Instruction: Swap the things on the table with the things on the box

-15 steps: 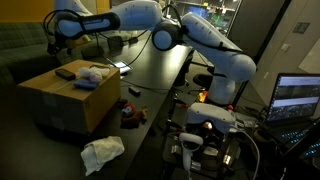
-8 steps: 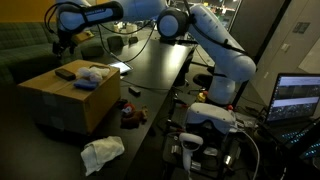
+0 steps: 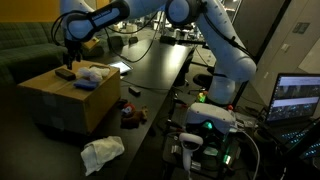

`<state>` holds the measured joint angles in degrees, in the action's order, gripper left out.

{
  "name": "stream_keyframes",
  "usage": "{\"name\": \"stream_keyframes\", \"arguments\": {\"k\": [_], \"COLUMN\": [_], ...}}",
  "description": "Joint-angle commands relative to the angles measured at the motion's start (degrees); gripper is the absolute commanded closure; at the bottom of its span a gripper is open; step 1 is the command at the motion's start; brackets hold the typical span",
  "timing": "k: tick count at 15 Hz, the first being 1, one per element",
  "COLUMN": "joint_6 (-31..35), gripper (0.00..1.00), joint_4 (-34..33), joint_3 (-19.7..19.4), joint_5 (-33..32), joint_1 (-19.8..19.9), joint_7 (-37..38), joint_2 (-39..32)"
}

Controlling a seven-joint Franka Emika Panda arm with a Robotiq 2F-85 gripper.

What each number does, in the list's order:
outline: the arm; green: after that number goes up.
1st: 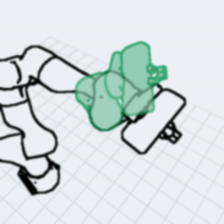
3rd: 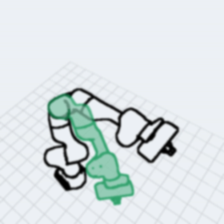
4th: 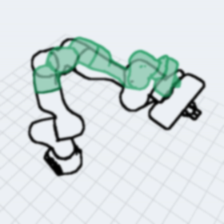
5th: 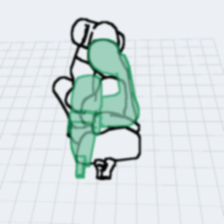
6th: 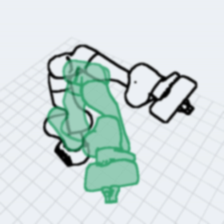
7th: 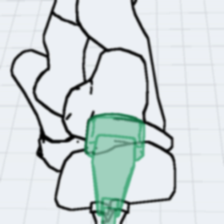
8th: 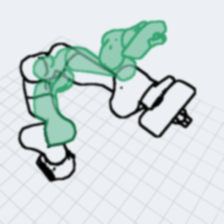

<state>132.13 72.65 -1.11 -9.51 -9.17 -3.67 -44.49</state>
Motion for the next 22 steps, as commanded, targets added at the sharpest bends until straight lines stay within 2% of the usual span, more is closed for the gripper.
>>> {"name": "stream_keyframes", "arguments": {"k": [1, 9, 12, 17, 22], "joint_6": [3.1, 11.2, 14.4, 18.1, 21.0], "gripper": [0.0, 0.0, 0.0, 0.0, 0.0], "joint_4": [13.7, 36.2, 42.6, 48.6, 48.7], "joint_3": [1.8, 4.6, 5.8, 7.3, 8.2], "joint_5": [-1.4, -3.5, -3.9, -3.1, -2.4], "joint_1": [0.7, -0.3, -0.6, 0.0, 0.4], "joint_7": [-3.2, -3.7, -3.2, -5.1, -8.0], "joint_2": [9.8, 23.2, 26.3, 28.5, 26.6]}}
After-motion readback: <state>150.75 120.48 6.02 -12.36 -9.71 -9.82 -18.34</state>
